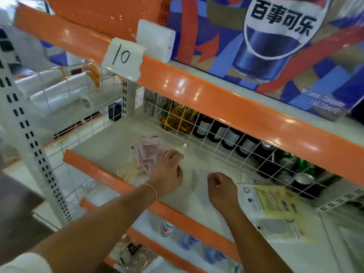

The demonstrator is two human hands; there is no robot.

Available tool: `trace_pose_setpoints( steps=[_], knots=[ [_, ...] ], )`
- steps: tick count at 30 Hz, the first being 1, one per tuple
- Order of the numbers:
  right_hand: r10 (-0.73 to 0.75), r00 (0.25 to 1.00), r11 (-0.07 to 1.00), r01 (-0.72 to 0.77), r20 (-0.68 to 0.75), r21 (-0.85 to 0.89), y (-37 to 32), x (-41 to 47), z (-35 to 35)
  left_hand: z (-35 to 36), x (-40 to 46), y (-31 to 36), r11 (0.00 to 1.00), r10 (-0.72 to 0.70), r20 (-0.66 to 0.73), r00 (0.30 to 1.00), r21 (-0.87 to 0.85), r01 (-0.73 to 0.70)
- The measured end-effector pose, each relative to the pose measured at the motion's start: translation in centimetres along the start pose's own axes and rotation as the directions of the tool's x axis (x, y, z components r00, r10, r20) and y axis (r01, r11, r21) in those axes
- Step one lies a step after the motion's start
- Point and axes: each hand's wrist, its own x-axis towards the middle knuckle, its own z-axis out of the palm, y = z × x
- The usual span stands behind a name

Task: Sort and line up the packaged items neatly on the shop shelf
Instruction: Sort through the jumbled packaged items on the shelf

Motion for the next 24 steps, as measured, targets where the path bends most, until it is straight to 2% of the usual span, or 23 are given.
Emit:
trace_pose_setpoints(
  steps=[2, 4, 10, 19, 24],
  knots=[
    [0.069, 0.996, 0.998, -0.069, -0.054, -0.005, 2.9, -0.2, -1.7, 1.2, 0.6, 1.9, 1.0, -0.004, 0.116, 0.993, 0.015, 0.002],
    [0.137, 0.989, 0.986, -0.142, -0.064, -0.084, 5.5, -0.5, -3.5, 2.4, 1.1, 3.8, 0.999, -0.022, 0.229, 0.973, 0.036, 0.014],
    [0.29, 0.936, 0.867, -0.169, 0.2, -0.468, 11.7, -2.0, -7.0, 7.0, 1.2, 9.6, 0.999, -0.007, 0.314, 0.949, 0.043, -0.007],
    [0.103, 0.943, 0.876, 0.065, 0.317, -0.478, 16.2, -4.2, -9.9, 13.8, 1.1, 16.7, 0.995, -0.051, 0.453, 0.89, 0.095, 0.008],
    [-0.026, 0.934, 0.928, 0.156, 0.357, -0.34, 18.3, -4.2, -10.3, 16.4, 0.5, 18.4, 0.985, -0.117, 0.477, 0.871, 0.167, 0.041]
  ],
)
